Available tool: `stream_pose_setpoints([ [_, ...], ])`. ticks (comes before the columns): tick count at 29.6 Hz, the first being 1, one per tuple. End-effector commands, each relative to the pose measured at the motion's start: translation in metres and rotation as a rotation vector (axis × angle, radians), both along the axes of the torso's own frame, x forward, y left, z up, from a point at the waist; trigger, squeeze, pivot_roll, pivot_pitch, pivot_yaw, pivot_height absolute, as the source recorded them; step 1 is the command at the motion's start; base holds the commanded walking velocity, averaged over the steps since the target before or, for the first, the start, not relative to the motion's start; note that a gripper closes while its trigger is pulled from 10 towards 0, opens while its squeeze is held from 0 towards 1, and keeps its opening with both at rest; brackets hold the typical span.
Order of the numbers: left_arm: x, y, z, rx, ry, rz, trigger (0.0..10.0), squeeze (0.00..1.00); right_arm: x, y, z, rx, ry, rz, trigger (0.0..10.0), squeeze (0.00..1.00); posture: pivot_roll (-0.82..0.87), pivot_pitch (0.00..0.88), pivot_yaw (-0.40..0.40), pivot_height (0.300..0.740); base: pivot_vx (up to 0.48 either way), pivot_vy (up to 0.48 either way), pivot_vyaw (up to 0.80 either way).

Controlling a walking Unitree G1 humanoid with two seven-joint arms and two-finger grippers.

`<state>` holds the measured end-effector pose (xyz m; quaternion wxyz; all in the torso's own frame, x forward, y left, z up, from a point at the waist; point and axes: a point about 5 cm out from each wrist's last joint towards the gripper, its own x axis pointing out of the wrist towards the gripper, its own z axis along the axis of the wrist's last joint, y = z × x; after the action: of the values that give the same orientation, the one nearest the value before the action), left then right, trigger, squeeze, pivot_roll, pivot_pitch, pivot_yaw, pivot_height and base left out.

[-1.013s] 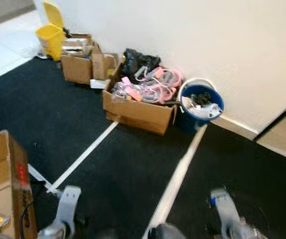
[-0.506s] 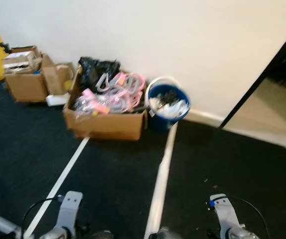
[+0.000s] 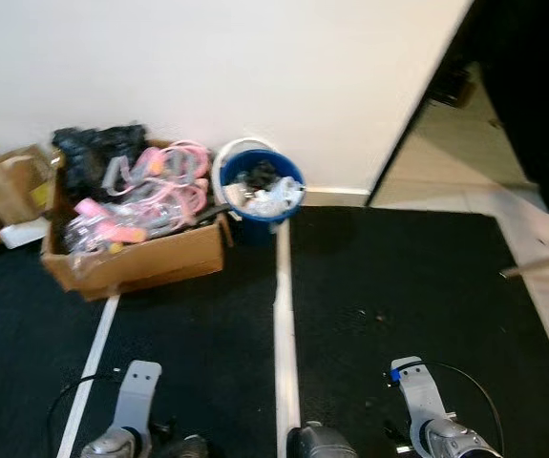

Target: Picking trash to rubbish bin

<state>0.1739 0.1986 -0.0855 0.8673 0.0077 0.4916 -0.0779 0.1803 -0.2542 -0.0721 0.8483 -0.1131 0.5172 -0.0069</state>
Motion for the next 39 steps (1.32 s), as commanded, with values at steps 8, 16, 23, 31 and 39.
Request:
stream_pose_setpoints([
  [8,0.020,0.011,0.012,-0.002,-0.112,0.142,10.0,0.00,-0.006,0.001,-0.003,0.020,-0.029,-0.084,10.0,0.00,0.03,0.127,0.002,0.740,0.000,0.000,-0.79],
  [16,0.041,0.048,0.037,-0.045,-0.320,0.303,10.0,0.00,-0.002,0.000,0.000,0.027,-0.116,-0.154,10.0,0.00,0.03,0.131,0.001,0.740,0.000,0.000,-0.79],
  [23,0.061,0.061,0.056,-0.059,-0.431,0.317,10.0,0.00,0.001,-0.001,0.002,0.045,-0.181,-0.201,10.0,0.00,0.03,0.133,0.000,0.740,0.000,0.000,-0.79],
  [31,0.085,0.053,0.074,-0.080,-0.541,0.288,10.0,0.00,0.003,-0.001,0.005,0.063,-0.243,-0.241,10.0,0.00,0.02,0.132,-0.002,0.740,0.000,0.000,-0.79],
  [39,0.101,0.049,0.089,-0.093,-0.620,0.237,10.0,0.00,0.082,-0.015,0.061,0.064,-0.457,-0.196,10.0,0.00,0.02,0.133,0.004,0.740,0.000,0.000,-0.79],
])
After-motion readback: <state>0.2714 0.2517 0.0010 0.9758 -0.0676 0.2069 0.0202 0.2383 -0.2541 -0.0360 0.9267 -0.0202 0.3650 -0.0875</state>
